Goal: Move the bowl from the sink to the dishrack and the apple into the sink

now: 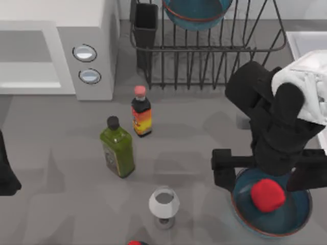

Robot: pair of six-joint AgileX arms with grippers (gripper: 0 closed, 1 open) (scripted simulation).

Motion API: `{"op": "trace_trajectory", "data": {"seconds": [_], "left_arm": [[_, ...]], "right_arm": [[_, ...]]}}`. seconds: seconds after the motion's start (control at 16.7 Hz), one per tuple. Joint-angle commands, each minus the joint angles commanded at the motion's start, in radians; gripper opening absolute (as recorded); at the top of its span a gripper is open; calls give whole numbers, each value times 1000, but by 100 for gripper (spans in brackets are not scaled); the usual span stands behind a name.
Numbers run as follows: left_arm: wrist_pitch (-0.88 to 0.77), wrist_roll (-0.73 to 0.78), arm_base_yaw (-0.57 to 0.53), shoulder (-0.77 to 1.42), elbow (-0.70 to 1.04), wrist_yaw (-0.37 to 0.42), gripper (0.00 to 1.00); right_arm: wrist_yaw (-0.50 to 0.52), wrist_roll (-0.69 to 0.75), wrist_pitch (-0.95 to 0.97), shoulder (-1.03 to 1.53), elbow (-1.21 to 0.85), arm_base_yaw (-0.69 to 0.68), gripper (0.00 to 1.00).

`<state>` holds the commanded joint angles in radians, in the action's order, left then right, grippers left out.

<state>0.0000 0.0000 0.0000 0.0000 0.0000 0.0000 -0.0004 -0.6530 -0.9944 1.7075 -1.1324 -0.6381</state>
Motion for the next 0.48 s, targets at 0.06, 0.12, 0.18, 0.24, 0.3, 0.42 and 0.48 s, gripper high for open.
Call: {"op": "trace_trajectory", "data": {"seconds": [0.06, 0.12, 0.18, 0.24, 0.3, 0.42, 0.48], "left_arm": [[0, 0, 0, 0, 0, 0, 100], [0, 0, 0, 0, 0, 0, 100], [0, 0, 0, 0, 0, 0, 100], [0, 0, 0, 0, 0, 0, 100], [0, 0, 0, 0, 0, 0, 100], [0, 0, 0, 0, 0, 0, 100], [0, 0, 0, 0, 0, 0, 100]], "right_arm": [[0, 0, 23, 9, 12, 0, 100], [1, -1, 43, 19, 25, -1, 100], [1, -1, 65, 27, 37, -1, 100], [0, -2, 87, 36, 49, -2, 100], [0, -2, 108, 46, 62, -2, 100], [0, -2, 150, 64, 87, -3, 100], [0, -3, 169, 73, 99, -4, 100]]}}
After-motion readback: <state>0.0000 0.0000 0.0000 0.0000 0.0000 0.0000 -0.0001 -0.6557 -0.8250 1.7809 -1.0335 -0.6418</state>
